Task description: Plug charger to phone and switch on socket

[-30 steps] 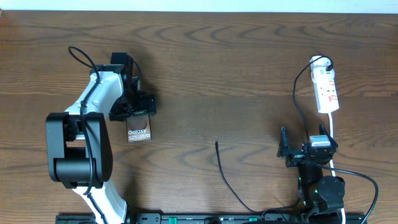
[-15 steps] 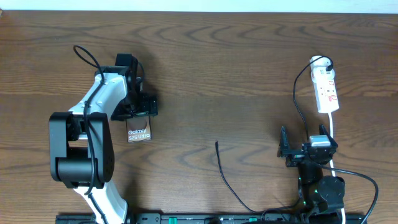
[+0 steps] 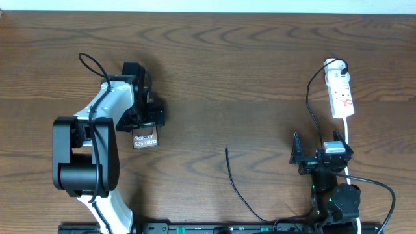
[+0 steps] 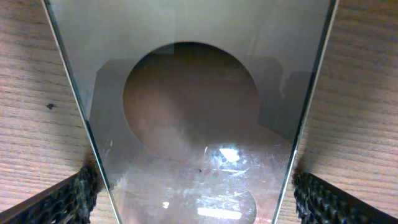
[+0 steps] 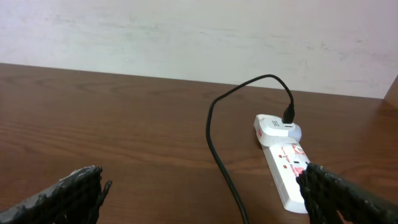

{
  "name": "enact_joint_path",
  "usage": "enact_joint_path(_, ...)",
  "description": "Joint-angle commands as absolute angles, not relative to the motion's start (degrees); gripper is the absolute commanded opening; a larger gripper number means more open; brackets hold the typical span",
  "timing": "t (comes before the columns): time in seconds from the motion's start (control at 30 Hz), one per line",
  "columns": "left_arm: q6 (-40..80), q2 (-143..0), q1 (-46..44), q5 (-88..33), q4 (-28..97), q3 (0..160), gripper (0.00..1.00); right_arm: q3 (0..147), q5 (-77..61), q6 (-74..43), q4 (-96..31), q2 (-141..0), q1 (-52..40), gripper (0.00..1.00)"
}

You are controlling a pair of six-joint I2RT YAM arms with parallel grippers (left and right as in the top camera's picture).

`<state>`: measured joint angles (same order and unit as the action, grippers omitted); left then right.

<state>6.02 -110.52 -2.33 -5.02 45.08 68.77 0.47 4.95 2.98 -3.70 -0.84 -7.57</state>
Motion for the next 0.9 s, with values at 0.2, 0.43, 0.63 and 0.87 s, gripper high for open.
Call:
enact_joint_path(0.2,6.31,-111.24,-2.17,-5.87,44.58,67.55,1.0,0.32,5.26,3.49,-3.86,-0.49,-7.07,0.99)
enact_joint_path(0.43,6.52,-111.24,-2.17,-7.51,44.56,67.55,1.0,0.32,5.26,3.49,-3.86,-0.49,-7.07,0.99)
enact_joint_path(0.63,6.52,-111.26,-2.17,-7.49,44.66,67.42,1.0,0.32,5.26,3.49,-3.86,-0.49,-7.07,0.99)
enact_joint_path(0.87,6.48,-111.24,-2.17,-7.46,42.98,67.37,1.0,0.32,5.26,3.49,-3.86,-0.49,-7.07,0.99)
